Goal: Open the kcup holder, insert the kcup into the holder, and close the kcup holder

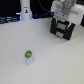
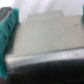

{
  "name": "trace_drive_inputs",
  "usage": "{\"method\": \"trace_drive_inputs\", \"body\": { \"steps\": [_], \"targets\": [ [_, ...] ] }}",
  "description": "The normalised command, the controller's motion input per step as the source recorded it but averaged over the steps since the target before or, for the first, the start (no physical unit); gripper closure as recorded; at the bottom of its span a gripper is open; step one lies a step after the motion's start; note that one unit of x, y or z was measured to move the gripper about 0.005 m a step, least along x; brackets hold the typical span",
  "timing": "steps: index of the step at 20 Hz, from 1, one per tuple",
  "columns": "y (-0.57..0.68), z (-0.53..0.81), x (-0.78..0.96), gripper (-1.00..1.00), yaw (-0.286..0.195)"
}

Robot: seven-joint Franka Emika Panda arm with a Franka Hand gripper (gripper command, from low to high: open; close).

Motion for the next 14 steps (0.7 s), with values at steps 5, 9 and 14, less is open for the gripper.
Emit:
{"method": "trace_drive_inputs", "body": {
  "steps": [5,9,14],
  "targets": [
    [-0.24,0.15,0.99,1.0,-0.049],
    [-0.23,0.18,0.99,1.0,-0.046],
    [-0.25,0.18,1.0,1.0,-0.043]
  ]
}}
